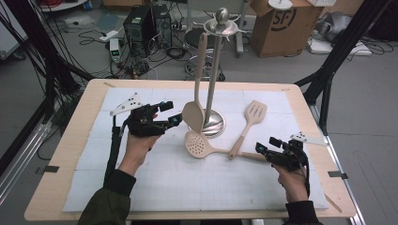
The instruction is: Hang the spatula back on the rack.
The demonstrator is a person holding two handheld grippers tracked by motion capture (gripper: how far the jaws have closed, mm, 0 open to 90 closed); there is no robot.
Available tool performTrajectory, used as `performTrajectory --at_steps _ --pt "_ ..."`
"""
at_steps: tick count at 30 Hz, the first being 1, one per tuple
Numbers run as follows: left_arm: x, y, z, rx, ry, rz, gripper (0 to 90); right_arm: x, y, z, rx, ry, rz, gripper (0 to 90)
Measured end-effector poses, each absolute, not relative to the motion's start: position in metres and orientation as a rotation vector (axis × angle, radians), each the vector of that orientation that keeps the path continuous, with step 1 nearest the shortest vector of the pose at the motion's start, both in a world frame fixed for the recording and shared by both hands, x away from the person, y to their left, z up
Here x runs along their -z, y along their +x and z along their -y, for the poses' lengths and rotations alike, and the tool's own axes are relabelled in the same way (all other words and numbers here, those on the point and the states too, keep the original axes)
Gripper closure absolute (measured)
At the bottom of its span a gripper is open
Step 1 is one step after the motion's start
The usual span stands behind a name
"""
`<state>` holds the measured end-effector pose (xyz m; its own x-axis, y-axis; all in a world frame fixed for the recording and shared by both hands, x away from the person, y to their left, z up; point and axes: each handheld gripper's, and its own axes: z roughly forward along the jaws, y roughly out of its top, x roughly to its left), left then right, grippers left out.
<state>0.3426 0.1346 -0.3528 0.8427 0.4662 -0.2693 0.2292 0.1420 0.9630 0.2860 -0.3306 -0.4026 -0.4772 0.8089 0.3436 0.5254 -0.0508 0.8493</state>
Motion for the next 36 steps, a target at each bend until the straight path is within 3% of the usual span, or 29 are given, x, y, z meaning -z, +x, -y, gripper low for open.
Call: performTrajectory --at_steps 36 --pt "0.427 0.295 -0.195 -0.188 1.502 -0.739 24.2 0.405 0.287 0.317 -1.516 1.408 -1.992 19.5"
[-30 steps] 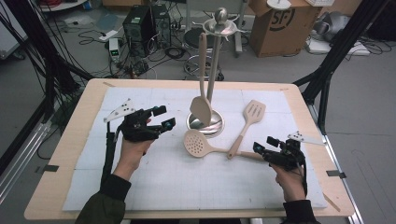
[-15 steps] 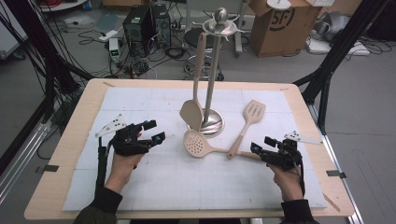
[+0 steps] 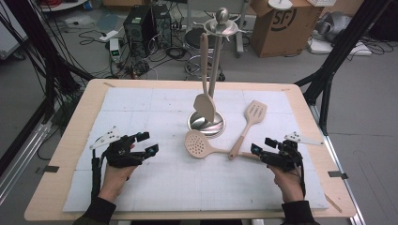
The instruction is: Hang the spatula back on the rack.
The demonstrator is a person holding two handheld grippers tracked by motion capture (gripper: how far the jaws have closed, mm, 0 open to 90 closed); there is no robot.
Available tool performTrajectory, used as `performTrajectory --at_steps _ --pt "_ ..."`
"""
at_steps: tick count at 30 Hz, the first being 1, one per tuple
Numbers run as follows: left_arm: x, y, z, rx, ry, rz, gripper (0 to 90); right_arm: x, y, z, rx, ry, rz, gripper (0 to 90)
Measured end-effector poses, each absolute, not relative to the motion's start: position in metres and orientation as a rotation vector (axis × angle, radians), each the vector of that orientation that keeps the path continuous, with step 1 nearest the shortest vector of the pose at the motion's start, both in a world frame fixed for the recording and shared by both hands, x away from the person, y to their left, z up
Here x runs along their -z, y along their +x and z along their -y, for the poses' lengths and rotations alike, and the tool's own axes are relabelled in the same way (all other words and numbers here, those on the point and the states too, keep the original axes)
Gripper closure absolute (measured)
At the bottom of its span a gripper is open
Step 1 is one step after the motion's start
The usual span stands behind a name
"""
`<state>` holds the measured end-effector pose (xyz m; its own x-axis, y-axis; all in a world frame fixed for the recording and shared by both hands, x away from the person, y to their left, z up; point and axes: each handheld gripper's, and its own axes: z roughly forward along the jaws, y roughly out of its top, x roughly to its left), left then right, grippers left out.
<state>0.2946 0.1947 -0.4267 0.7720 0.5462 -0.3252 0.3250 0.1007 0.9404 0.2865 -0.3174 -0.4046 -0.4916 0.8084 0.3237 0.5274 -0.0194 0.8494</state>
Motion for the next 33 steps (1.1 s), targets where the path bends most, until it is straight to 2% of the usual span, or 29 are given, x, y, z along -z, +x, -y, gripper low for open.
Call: performTrajectory --at_steps 18,33 --pt "0.44 0.28 -0.209 -0.245 1.569 -0.798 23.2 0.405 0.287 0.313 -1.517 1.39 -2.007 19.4" --pt "0.445 0.28 -0.212 -0.231 1.527 -0.832 23.0 0.406 0.284 0.313 -1.514 1.395 -2.009 19.4"
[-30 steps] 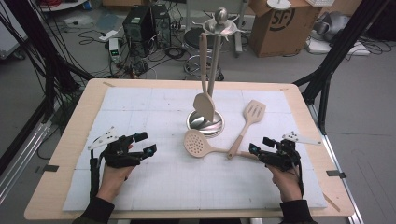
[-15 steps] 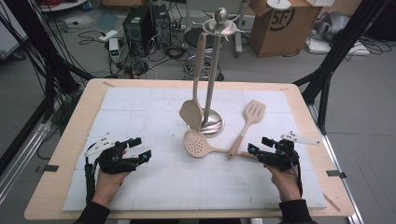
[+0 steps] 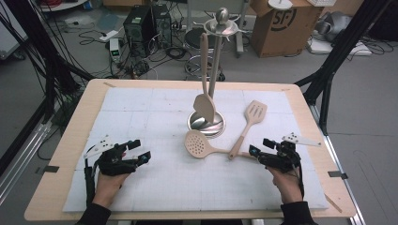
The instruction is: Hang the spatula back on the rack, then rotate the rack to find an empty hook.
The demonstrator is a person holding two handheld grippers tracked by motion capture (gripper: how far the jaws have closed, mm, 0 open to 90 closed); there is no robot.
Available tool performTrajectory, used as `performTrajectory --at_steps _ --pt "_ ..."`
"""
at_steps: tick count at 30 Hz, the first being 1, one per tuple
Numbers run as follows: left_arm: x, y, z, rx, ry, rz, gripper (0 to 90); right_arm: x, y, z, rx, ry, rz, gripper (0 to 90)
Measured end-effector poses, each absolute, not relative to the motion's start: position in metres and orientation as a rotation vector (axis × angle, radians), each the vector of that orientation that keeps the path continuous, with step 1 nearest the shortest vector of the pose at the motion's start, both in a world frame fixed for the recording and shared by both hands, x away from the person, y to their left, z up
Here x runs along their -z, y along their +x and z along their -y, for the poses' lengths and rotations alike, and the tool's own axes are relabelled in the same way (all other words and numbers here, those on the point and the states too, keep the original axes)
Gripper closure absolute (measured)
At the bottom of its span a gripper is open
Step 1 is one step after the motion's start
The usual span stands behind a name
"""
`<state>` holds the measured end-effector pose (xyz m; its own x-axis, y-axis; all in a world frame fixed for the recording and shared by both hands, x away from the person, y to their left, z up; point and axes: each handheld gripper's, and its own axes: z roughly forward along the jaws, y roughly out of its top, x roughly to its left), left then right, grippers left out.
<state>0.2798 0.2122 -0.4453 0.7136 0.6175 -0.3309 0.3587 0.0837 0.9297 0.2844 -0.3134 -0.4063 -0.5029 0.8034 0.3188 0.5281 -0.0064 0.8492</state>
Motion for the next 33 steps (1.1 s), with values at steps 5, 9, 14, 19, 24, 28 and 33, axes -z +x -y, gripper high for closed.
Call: performTrajectory --at_steps 5,9,14,19,24,28,33 --pt "0.4458 0.2797 -0.2111 -0.229 1.534 -0.834 23.0 0.4064 0.2831 0.3141 -1.512 1.398 -2.01 19.4" --pt "0.4464 0.2798 -0.2108 -0.235 1.541 -0.84 23.0 0.4063 0.2833 0.3113 -1.514 1.391 -2.017 19.4" --pt "0.4472 0.2795 -0.21 -0.228 1.547 -0.841 23.0 0.4072 0.2834 0.3073 -1.509 1.387 -2.029 19.4" --pt "0.4467 0.2796 -0.21 -0.228 1.54 -0.84 23.0 0.4072 0.2832 0.3073 -1.509 1.387 -2.03 19.4" --pt "0.4469 0.2793 -0.2095 -0.224 1.541 -0.838 23.0 0.4076 0.2835 0.3083 -1.506 1.384 -2.028 19.4" --pt "0.4474 0.2791 -0.2096 -0.224 1.543 -0.84 23.0 0.408 0.2838 0.3074 -1.505 1.387 -2.031 19.4" --pt "0.4477 0.2792 -0.21 -0.225 1.539 -0.841 23.0 0.4076 0.2842 0.3062 -1.508 1.385 -2.032 19.4"
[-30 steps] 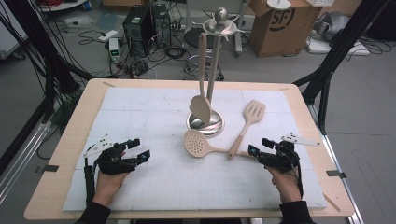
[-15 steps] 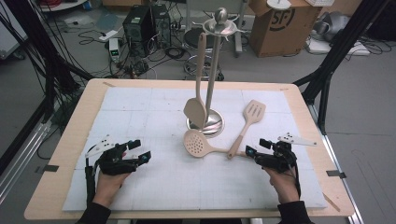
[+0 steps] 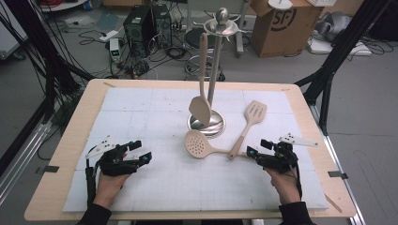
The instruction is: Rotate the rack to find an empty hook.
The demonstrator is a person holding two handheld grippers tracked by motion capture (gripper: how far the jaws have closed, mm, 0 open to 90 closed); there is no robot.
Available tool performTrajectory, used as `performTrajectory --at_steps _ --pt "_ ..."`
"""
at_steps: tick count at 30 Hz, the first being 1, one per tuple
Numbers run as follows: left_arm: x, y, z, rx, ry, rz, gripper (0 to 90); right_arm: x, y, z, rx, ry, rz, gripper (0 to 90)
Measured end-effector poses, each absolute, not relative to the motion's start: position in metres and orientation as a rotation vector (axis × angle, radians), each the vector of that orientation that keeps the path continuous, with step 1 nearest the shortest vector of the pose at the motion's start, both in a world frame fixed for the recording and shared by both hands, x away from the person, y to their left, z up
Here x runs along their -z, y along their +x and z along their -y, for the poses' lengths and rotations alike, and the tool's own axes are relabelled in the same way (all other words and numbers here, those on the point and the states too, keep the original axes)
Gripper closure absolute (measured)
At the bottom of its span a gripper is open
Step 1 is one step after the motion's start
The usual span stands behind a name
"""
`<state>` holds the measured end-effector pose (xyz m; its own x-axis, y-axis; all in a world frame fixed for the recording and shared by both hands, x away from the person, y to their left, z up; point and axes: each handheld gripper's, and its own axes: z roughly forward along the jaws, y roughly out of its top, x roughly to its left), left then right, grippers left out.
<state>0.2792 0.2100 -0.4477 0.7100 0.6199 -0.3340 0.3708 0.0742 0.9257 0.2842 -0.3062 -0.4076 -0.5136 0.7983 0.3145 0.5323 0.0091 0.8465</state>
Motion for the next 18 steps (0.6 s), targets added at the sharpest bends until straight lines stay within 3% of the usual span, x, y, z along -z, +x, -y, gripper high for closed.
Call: performTrajectory --at_steps 6,10,14,18 --pt "0.448 0.279 -0.211 -0.228 1.535 -0.844 22.9 0.401 0.286 0.304 -1.558 1.382 -1.991 19.8" --pt "0.448 0.28 -0.211 -0.228 1.539 -0.845 22.9 0.393 0.29 0.298 -1.575 1.376 -1.962 26.4" --pt "0.449 0.281 -0.21 -0.222 1.548 -0.847 22.9 0.384 0.296 0.291 -1.59 1.369 -1.932 38.8" --pt "0.45 0.281 -0.21 -0.228 1.55 -0.848 22.9 0.37 0.3 0.285 -1.629 1.335 -1.904 58.1"
